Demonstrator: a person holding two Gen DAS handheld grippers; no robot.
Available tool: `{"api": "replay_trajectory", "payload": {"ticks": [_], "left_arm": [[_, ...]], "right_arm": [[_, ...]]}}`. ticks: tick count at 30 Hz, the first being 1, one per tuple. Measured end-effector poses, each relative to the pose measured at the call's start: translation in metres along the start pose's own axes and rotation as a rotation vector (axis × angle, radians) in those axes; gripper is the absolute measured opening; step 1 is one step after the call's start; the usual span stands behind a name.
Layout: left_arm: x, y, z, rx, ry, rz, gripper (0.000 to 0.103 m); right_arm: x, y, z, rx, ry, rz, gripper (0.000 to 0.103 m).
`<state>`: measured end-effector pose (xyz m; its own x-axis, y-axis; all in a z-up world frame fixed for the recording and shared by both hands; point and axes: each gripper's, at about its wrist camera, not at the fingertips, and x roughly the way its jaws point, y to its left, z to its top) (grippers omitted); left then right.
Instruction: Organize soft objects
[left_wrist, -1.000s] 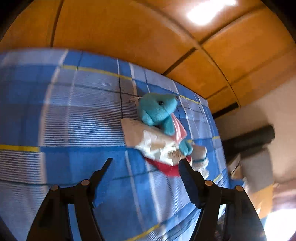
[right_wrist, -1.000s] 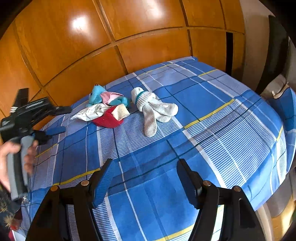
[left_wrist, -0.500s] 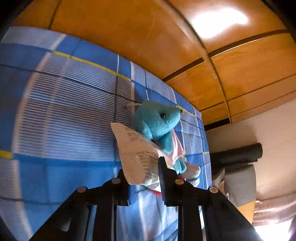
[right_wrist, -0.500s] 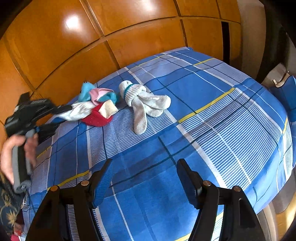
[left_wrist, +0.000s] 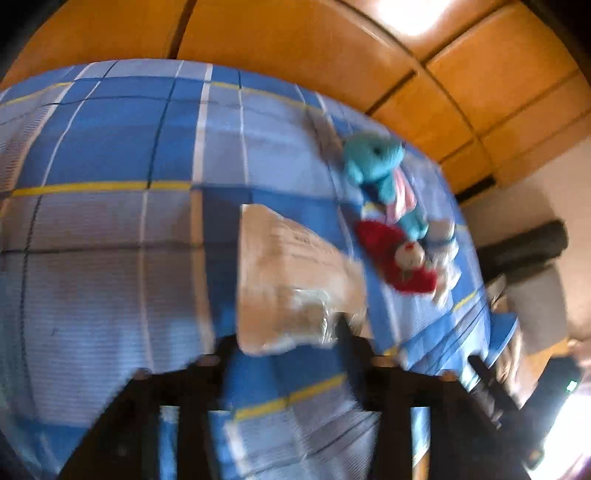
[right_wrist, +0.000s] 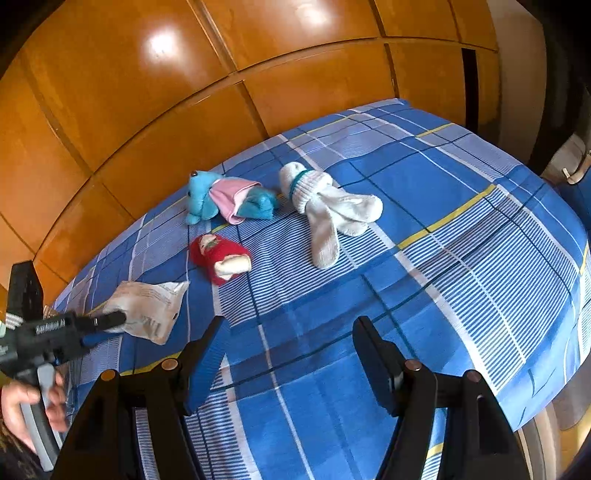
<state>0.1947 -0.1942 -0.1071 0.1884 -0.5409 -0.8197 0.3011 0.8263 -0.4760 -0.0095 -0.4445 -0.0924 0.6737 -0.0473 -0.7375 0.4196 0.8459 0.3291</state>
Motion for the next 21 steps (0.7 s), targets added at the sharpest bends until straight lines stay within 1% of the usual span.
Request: {"api": "replay_trajectory", "payload": {"ticks": [1,3,6,8,9,10,11,12,13,14,15,17,19,20,21], "left_arm": [[-0.003,0.001,-0.005,0.007,0.0,0.0,0.071],[-0.007,0.002,-0.012,0.002,0.01,0.008,0.071],[-0.005,0.007,-0.016,-0.073,0.037,-0.035,0.07],[-0.001,0.004,-0.013,-0.102,0.047,-0.05,0.069],[-0.001,-0.001,-0.01,-0.082,0.032,-0.023,0.068],[-0.002,-0.011,-0.007,-0.023,0.003,0.036,0.068],[-0.004,-0.021,-0.006,0.059,-0.021,0.097,0.069],[-0.004,-0.029,-0.005,0.127,-0.018,0.13,0.071],[-0.002,-0.039,-0.004,0.209,0.016,0.154,0.072],[-0.002,-0.042,-0.005,0.261,0.032,0.175,0.073],[-0.003,-0.048,-0.006,0.32,0.036,0.204,0.082],[-0.003,-0.059,-0.009,0.479,0.035,0.273,0.089],[0.001,-0.065,-0.008,0.584,0.046,0.308,0.089],[0.004,-0.069,-0.007,0.644,0.064,0.319,0.093],[0.008,-0.072,-0.006,0.69,0.082,0.318,0.094]], "right_arm": [[-0.001,0.0,-0.001,-0.003,0.001,0.002,0.07],[-0.001,0.001,-0.003,-0.008,0.005,0.003,0.07],[0.0,-0.001,-0.005,-0.008,0.014,0.005,0.07],[0.001,-0.001,-0.005,-0.014,0.017,0.003,0.07],[0.001,-0.001,-0.005,-0.018,0.018,0.003,0.07],[0.001,-0.002,-0.006,-0.018,0.018,0.004,0.07],[0.0,-0.003,-0.006,-0.018,0.019,0.007,0.07],[-0.001,-0.004,-0.006,-0.018,0.019,0.01,0.07],[-0.001,-0.005,-0.006,-0.019,0.018,0.009,0.07],[0.0,-0.006,-0.007,-0.016,0.019,0.007,0.07],[0.0,-0.008,-0.007,-0.011,0.022,0.007,0.07],[0.001,-0.011,-0.007,0.001,0.024,0.012,0.07],[0.001,-0.012,-0.007,0.005,0.019,0.017,0.07],[0.001,-0.012,-0.007,0.004,0.017,0.02,0.07],[0.001,-0.012,-0.007,0.003,0.016,0.023,0.07]]}}
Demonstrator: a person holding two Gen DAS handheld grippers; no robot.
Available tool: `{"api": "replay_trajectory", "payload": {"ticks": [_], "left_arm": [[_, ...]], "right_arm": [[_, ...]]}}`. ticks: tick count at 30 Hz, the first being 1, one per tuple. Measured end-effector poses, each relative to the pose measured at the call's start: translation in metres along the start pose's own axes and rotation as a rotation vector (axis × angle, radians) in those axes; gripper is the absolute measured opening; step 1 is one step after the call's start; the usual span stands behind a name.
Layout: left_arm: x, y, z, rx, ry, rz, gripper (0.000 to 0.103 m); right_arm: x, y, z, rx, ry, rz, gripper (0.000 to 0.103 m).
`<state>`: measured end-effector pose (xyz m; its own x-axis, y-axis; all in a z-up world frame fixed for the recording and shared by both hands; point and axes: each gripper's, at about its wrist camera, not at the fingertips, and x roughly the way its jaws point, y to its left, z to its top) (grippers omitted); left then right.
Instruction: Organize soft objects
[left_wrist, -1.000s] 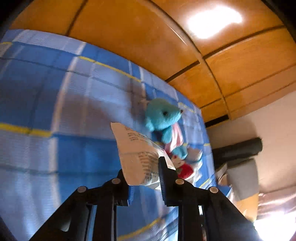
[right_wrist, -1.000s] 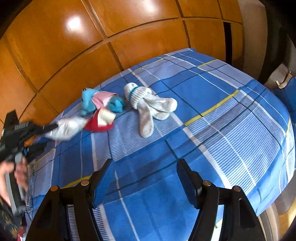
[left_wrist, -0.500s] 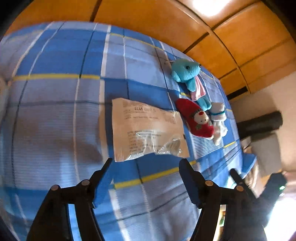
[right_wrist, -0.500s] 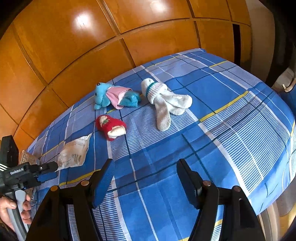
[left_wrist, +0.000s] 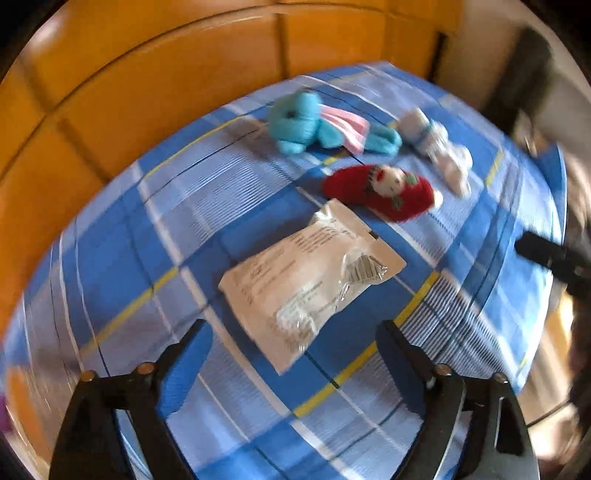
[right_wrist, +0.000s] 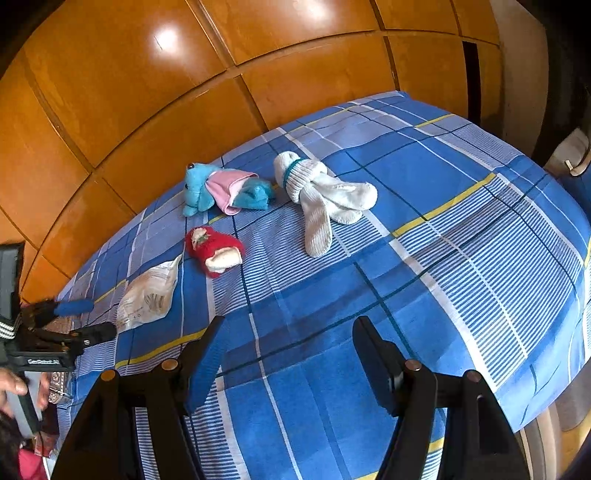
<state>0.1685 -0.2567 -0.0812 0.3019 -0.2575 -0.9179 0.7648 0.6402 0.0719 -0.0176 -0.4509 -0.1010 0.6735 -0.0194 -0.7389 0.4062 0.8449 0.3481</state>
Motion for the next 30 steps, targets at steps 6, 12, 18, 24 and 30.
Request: {"api": "replay_trajectory", "payload": {"ticks": [6,12,18,24,30], "left_arm": [[0.027,-0.016,0.021,0.293,0.073,0.004,0.094],[0.053,-0.003,0.035,0.32,0.124,-0.059,0.086],[0.051,0.017,0.031,0.206,0.078,-0.144,0.064],[0.034,0.041,-0.001,-0.016,0.015,-0.103,0.061],[0.012,0.069,-0.04,-0.275,-0.06,-0.083,0.061]], "right_arm": [[-0.001,-0.003,0.001,0.003,0.001,-0.001,0.07],[-0.001,-0.01,0.004,0.012,0.0,-0.019,0.07],[0.004,-0.005,0.013,-0.016,0.007,-0.027,0.07],[0.019,0.032,0.046,-0.177,-0.001,0.013,0.07],[0.072,0.088,0.075,-0.392,0.097,0.053,0.07]]}}
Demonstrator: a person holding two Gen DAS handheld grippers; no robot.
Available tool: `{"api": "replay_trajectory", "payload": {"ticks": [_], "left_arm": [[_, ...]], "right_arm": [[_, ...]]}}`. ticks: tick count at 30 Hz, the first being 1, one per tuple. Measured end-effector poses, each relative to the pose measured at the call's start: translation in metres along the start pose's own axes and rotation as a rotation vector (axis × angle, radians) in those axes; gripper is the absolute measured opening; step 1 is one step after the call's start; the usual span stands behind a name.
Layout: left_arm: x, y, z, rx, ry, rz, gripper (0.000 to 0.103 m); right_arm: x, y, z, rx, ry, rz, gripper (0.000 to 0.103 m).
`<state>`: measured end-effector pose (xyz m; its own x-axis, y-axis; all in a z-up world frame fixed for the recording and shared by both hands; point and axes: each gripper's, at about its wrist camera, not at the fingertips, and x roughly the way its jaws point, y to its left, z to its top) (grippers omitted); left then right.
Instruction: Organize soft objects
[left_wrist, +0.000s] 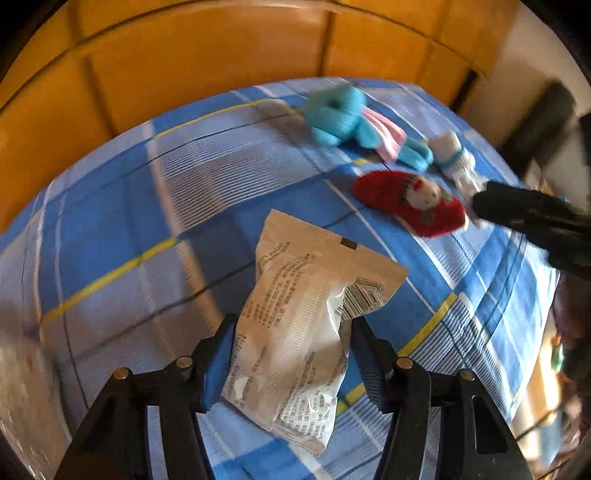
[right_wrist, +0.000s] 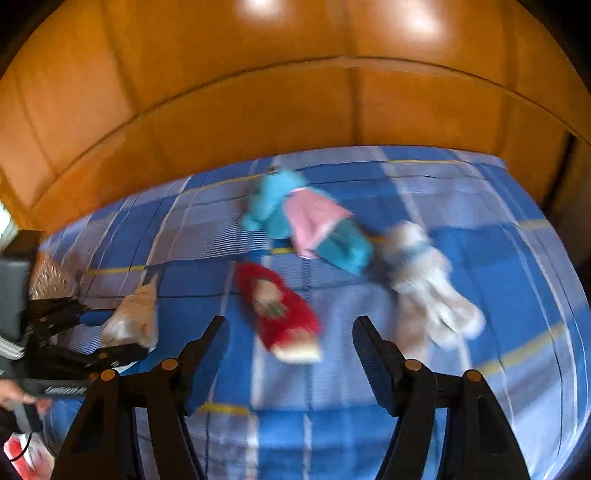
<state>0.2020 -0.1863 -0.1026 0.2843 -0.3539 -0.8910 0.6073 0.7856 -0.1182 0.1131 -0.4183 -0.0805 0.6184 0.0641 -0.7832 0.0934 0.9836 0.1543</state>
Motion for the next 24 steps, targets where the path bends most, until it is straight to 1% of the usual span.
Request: {"api": "replay_trajectory", "payload": {"ticks": [3,4,5,6,7,8,9,10,12,14,16,18,21,24], "left_arm": [[-0.008,0.01,-0.009,-0.051,-0.019,0.015,0.061],[-0.011,0.015,-0.009,-0.066,-0.025,0.016,0.061],[-0.011,0.01,-0.008,-0.076,-0.027,0.019,0.061],[-0.014,0.012,-0.007,-0.084,-0.032,0.023,0.061],[-0.018,0.016,-0.003,-0.094,-0.044,0.031,0.061],[-0.019,0.006,0.001,-0.103,-0.052,0.037,0.061],[-0.02,0.004,0.008,-0.12,-0.063,0.04,0.061],[-0.021,0.007,0.016,-0.141,-0.073,0.04,0.061],[-0.03,0.02,0.033,-0.207,-0.099,0.048,0.06],[-0.043,0.036,0.047,-0.268,-0.129,0.059,0.06],[-0.065,0.055,0.056,-0.332,-0.173,0.073,0.06],[-0.082,0.07,0.069,-0.375,-0.215,0.098,0.06],[-0.125,0.105,0.069,-0.453,-0.278,0.124,0.06],[-0.172,0.141,0.054,-0.529,-0.35,0.154,0.06]], "right_arm": [[0.038,0.013,0.011,-0.063,0.103,-0.005,0.069],[0.049,0.015,0.012,-0.065,0.13,-0.014,0.057],[0.056,0.017,0.012,-0.063,0.147,-0.025,0.046],[0.059,0.019,0.012,-0.072,0.146,-0.083,0.029],[0.057,0.019,0.011,-0.068,0.138,-0.113,0.023],[0.053,0.018,0.011,-0.046,0.132,-0.097,0.02],[0.048,0.016,0.009,-0.012,0.125,-0.066,0.017],[0.044,0.016,0.006,0.001,0.117,-0.061,0.017],[0.035,0.021,-0.001,0.0,0.098,-0.08,0.017],[0.035,0.023,-0.007,0.016,0.101,-0.071,0.017],[0.04,0.024,-0.011,0.033,0.123,-0.064,0.017],[0.041,0.022,-0.012,0.051,0.115,-0.067,0.017],[0.044,0.018,-0.006,0.077,0.118,-0.062,0.017],[0.047,0.018,-0.007,0.08,0.117,-0.06,0.019]]}}
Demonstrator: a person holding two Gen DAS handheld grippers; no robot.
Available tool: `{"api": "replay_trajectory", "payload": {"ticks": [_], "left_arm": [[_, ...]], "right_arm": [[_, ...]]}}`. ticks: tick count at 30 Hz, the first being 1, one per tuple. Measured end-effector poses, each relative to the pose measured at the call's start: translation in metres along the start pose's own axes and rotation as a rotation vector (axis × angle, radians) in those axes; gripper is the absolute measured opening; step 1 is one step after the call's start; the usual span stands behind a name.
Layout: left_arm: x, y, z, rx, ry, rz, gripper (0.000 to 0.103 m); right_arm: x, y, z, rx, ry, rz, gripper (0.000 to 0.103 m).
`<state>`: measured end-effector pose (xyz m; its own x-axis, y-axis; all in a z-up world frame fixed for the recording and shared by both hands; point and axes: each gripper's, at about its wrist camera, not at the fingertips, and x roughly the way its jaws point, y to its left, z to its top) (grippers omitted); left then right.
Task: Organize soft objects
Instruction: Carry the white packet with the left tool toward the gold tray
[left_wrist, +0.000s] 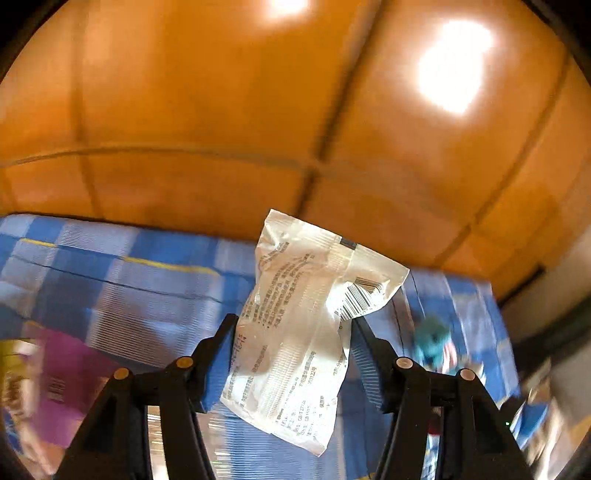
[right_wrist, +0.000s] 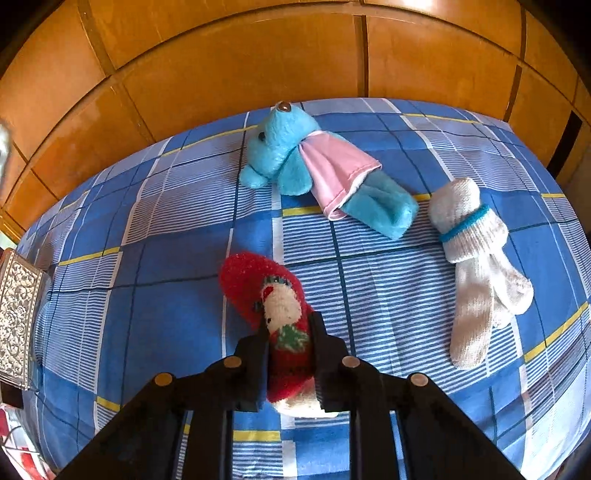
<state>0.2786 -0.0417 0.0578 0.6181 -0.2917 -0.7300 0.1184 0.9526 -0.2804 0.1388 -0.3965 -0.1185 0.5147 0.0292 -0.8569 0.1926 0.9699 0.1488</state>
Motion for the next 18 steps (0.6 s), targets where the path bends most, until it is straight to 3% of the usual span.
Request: {"api": "replay_trajectory", "payload": {"ticks": [5,9,13,18], "left_arm": [[-0.072,0.086,0.013,-0.091,-0.129,0.088,0.061],[-0.119,0.161,0.002,-0.189,-0.203,0.189,0.061],[-0.143,0.238,-0.033,-0.309,-0.198,0.272,0.061],[-0.148,0.301,-0.092,-0.416,-0.14,0.334,0.061]], "right_arm": [[0.002,0.0,0.001,-0.001,-0.001,-0.005,0.022],[0.006,0.005,0.002,-0.013,0.003,-0.029,0.024],[0.009,0.013,0.004,-0.041,0.011,-0.072,0.024],[0.01,0.017,0.005,-0.046,0.024,-0.115,0.023]]}}
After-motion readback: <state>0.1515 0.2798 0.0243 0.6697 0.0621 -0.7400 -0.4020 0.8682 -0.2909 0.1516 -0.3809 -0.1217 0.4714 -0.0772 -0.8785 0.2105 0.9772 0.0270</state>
